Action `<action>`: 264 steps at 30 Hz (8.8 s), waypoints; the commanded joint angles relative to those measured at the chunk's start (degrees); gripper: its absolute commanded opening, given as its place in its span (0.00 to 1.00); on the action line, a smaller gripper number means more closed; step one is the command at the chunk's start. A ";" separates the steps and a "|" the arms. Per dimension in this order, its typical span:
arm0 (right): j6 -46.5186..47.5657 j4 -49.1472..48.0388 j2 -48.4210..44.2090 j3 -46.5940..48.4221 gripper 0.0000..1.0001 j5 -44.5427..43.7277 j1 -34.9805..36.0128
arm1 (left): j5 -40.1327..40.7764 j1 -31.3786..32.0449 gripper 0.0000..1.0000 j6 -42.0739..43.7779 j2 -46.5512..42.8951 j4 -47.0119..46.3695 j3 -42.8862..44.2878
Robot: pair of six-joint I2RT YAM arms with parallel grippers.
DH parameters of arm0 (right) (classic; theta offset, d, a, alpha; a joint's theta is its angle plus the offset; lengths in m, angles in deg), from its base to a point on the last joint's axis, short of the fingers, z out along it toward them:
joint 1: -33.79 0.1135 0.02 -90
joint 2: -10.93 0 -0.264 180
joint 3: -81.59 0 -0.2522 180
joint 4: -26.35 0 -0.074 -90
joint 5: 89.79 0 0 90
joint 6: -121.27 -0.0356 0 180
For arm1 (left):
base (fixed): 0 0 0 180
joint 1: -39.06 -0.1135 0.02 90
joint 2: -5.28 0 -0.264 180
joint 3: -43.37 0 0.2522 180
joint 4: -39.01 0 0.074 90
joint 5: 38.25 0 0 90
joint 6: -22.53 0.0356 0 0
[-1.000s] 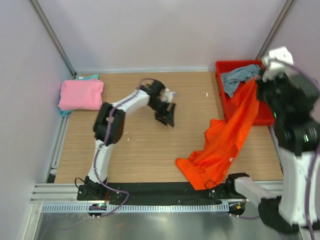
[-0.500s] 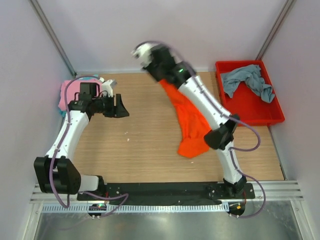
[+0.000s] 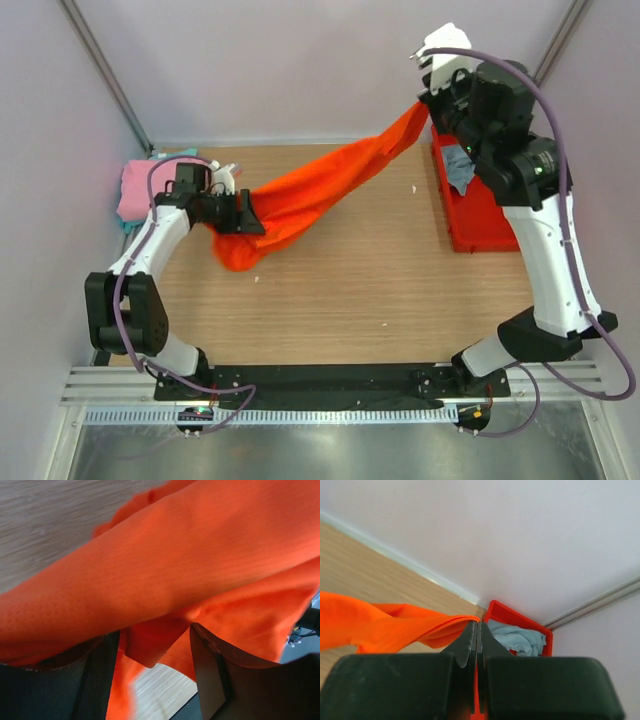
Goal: Fold and stack the t-shirts
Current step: Flatten the tshirt out, then fold the tshirt
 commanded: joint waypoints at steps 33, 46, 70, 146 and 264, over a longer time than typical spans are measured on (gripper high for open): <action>-4.22 -6.83 2.78 -38.31 0.01 19.11 -15.80 | 36.19 35.92 0.52 20.59 2.13 7.02 -9.06; -5.10 -7.01 3.31 -38.48 0.01 19.64 -15.98 | 37.08 40.94 0.52 19.80 10.48 5.96 -6.69; -4.66 -8.94 3.14 -41.47 0.01 21.40 -17.99 | 38.57 44.63 0.33 18.48 16.90 8.60 -3.52; -15.39 -15.45 -33.95 -2.03 0.01 22.63 -20.55 | 59.23 27.76 0.00 32.45 -26.86 3.23 48.86; -9.50 -33.37 4.28 -64.32 0.01 21.14 -19.67 | 47.62 4.64 0.00 31.75 16.02 -28.93 -2.64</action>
